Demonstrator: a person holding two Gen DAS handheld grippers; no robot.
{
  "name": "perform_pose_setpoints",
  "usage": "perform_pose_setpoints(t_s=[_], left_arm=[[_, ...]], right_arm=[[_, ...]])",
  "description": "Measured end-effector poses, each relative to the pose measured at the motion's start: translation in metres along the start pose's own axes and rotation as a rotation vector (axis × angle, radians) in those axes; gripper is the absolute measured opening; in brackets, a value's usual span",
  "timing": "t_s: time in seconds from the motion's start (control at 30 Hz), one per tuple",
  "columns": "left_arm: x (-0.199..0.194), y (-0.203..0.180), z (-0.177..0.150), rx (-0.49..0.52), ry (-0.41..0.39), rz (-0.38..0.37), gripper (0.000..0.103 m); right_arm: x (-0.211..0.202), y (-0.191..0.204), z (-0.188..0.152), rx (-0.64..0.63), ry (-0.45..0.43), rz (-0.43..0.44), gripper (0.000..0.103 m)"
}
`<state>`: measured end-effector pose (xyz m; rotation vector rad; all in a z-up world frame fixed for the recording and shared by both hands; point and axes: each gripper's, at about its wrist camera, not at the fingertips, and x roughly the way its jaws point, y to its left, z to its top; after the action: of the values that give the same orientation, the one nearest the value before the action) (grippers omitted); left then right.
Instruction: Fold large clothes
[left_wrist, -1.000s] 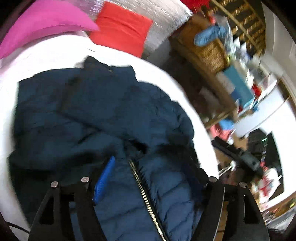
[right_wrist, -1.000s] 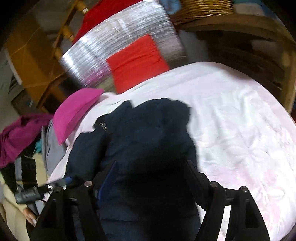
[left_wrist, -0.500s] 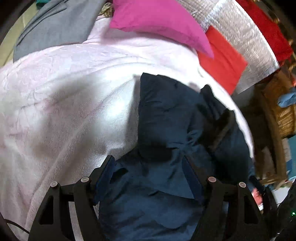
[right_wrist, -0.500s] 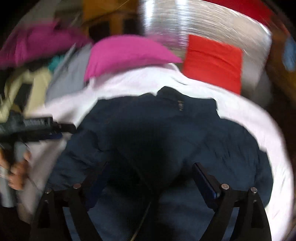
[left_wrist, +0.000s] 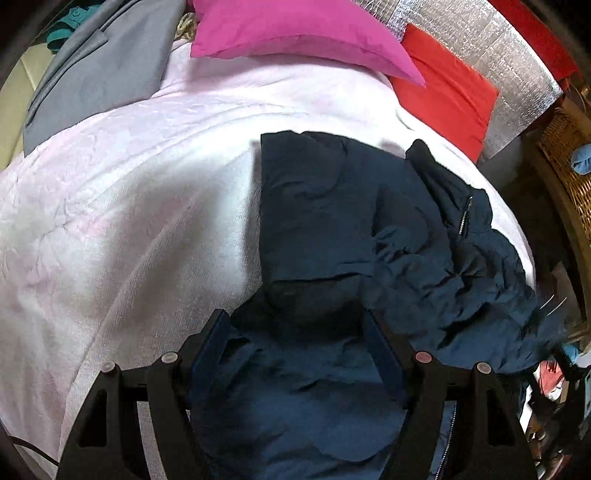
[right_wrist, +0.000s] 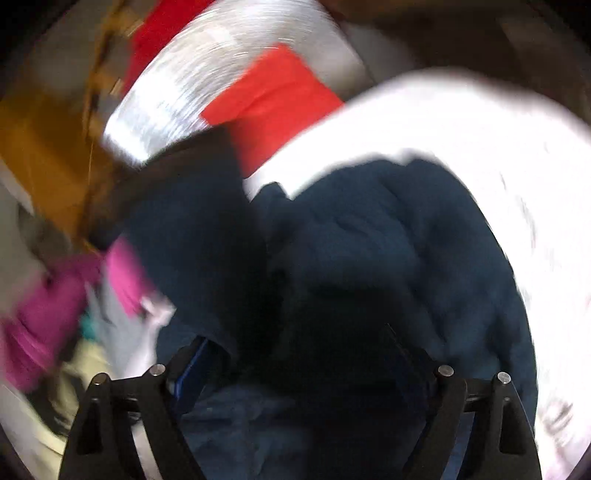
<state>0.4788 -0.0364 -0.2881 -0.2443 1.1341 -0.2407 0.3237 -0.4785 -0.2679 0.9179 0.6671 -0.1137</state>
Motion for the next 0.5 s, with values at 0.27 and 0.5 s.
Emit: perform_pose_setpoints(t_s=[0.27,0.5], left_arm=[[-0.007,-0.002,0.004,-0.016,-0.038,-0.062,0.074],[0.002,-0.011,0.005,-0.01,-0.063,-0.031,0.074]], right_arm=[[0.016,-0.056,0.03,0.255,0.093,0.139,0.089],[-0.003,-0.009,0.039,-0.004,0.01,0.035,0.012]])
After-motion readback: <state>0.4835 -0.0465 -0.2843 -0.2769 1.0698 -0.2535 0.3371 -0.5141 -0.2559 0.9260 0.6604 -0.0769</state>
